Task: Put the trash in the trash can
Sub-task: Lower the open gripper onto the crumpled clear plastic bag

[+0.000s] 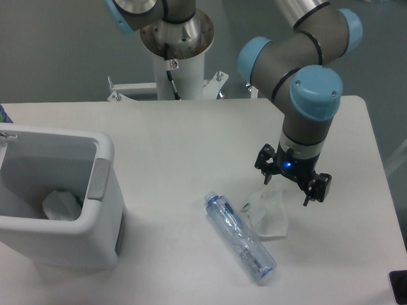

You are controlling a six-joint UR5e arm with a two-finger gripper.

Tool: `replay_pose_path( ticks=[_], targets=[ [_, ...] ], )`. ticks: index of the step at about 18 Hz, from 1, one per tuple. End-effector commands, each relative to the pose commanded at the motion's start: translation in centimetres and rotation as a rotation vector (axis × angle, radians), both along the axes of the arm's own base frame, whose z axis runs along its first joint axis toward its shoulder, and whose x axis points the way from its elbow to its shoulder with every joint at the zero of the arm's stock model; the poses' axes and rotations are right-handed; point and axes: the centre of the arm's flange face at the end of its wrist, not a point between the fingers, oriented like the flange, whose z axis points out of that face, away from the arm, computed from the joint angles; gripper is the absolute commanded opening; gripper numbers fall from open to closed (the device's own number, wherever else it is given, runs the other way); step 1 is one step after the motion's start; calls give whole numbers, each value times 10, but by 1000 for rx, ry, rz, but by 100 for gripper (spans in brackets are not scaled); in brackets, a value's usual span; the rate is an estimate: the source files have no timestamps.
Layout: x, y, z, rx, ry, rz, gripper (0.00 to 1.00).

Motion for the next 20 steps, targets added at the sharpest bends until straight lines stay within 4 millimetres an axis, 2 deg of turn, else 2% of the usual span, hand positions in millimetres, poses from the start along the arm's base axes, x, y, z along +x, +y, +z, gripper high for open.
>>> replay_pose_path(
  ticks=[5, 9, 12, 16, 20],
  targets=[
    [3, -1, -6, -3, -7, -3, 100],
    [18, -7, -33, -12, -33, -1, 100],
    [28, -12, -45, 3, -24, 52, 100],
    [41, 1, -57, -6, -36, 15, 100],
    [31, 14, -91, -6, -22, -16, 100]
  ],
)
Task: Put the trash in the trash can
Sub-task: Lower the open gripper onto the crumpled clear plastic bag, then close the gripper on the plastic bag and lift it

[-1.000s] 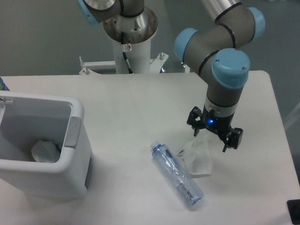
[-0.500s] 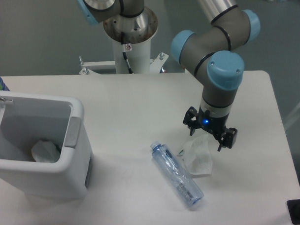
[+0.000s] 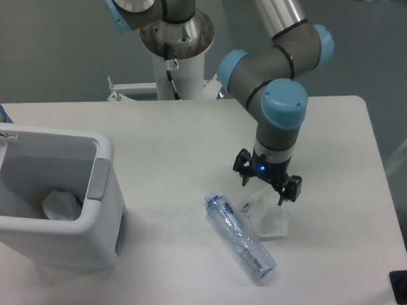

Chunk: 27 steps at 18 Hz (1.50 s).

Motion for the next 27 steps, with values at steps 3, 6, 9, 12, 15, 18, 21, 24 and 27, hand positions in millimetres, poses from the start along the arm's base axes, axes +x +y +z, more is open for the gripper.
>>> replay_pose_path(
  ticks=[3, 6, 9, 12, 15, 18, 21, 24, 27],
  targets=[
    [7, 13, -15, -7, -9, -18, 44],
    [8, 15, -20, -9, -18, -27, 23],
    [8, 15, -23, -12, -21, -31, 0],
    [8, 15, -19, -8, -19, -30, 0],
    [8, 15, -11, 3, -12, -18, 0],
    [5, 24, 10, 71, -17, 32, 0],
    [6, 30, 44, 203, -62, 85, 0],
    [12, 33, 71, 300, -116, 186, 0],
    [23, 39, 107, 384, -134, 220, 0]
  ],
)
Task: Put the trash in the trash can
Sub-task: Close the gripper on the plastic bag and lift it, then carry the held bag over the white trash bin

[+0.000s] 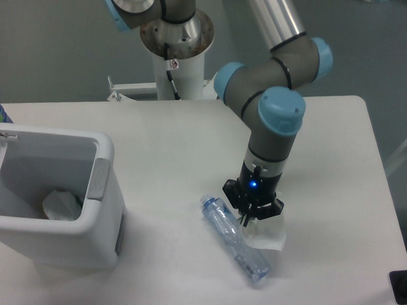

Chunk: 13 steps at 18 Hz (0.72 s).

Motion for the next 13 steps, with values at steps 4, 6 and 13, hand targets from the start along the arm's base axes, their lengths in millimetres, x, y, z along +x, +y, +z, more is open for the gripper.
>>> replay_pose_path(
  ticks=[4, 6, 13],
  targets=[
    [20, 24, 59, 174, -100, 58, 0],
    [37, 35, 80, 204, -114, 68, 0],
    [106, 65, 140, 285, -155, 51, 0]
  ],
)
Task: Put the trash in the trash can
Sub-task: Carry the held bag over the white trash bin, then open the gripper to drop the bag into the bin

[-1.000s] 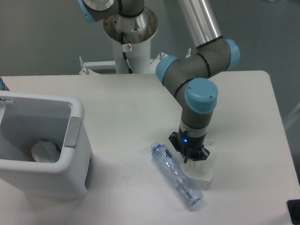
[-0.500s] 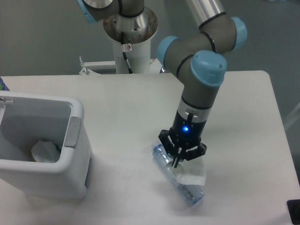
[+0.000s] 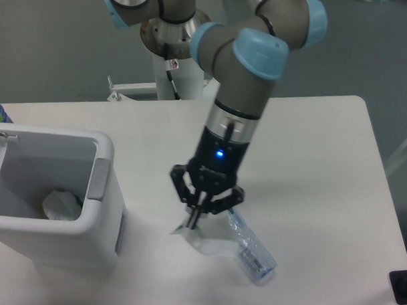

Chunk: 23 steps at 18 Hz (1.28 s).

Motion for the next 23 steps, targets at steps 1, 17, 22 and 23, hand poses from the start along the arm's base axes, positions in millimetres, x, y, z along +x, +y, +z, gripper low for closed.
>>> replay_pose_path(
  ticks=[1, 17, 22, 23],
  targets=[
    [18, 6, 5, 5, -1, -21, 0],
    [142, 12, 62, 65, -19, -117, 0],
    [161, 22, 44, 38, -27, -157, 100],
    [162, 22, 45, 37, -29, -156, 100]
  ],
)
